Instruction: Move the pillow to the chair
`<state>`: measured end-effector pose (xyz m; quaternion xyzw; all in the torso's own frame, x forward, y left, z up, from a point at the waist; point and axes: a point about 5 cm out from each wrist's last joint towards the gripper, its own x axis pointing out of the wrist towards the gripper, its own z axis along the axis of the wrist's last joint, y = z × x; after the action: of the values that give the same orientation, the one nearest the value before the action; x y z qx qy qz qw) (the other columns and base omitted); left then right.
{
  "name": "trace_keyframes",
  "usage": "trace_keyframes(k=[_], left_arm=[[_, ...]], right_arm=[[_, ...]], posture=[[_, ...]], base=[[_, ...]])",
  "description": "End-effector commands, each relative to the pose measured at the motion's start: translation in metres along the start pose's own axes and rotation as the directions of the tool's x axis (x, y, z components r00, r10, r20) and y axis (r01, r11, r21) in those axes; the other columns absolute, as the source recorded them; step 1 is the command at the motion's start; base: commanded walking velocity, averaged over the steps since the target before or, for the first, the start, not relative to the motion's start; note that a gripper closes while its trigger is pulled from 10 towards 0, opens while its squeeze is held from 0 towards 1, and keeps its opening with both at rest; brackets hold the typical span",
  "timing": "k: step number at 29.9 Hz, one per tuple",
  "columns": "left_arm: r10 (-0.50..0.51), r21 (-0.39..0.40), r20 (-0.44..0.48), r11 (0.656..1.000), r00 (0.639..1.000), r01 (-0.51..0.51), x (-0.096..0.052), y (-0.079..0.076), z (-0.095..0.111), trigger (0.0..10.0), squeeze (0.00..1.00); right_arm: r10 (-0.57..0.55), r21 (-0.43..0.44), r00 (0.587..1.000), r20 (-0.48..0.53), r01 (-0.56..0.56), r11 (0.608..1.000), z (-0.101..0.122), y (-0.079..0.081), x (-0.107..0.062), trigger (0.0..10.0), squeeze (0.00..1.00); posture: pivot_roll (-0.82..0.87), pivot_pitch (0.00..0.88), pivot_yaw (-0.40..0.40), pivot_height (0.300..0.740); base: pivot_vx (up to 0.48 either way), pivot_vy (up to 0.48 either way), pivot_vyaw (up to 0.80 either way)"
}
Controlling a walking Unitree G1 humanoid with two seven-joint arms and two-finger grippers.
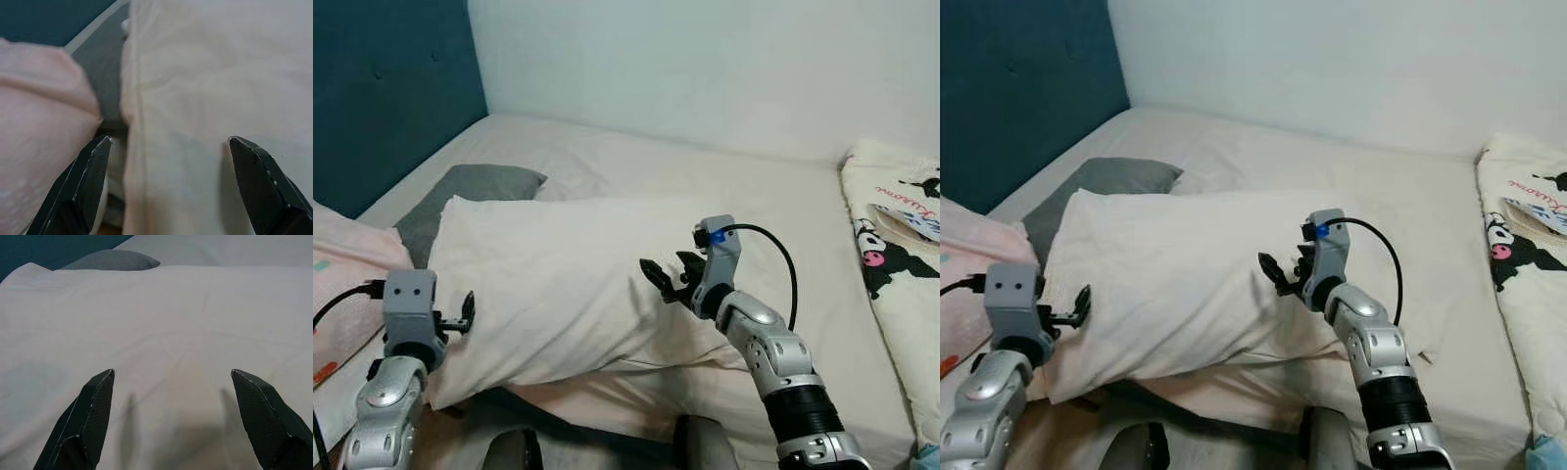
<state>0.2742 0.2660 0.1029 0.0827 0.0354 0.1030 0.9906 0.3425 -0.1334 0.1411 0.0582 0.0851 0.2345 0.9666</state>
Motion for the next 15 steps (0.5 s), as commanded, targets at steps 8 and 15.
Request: trace_keyframes(k=[8,15], left_arm=[[0.118,0.036,-0.082,0.993,0.990,-0.115,0.011,0.012,-0.019,10.0,0.00],[0.051,-0.056,-0.100,0.997,0.994,-0.056,0.019,0.006,-0.025,10.0,0.00]], right_arm=[[0.134,0.008,0.986,0.104,-0.136,0.991,0.035,0.018,-0.002,10.0,0.00],[0.241,0.004,0.959,0.147,-0.245,0.970,0.053,0.041,-0.006,10.0,0.00]], posture=[[0.04,0.000,-0.051,0.430],[0.03,0.000,-0.048,0.405]], base=[[0.000,0.000,0.00],[0.000,0.000,0.00]])
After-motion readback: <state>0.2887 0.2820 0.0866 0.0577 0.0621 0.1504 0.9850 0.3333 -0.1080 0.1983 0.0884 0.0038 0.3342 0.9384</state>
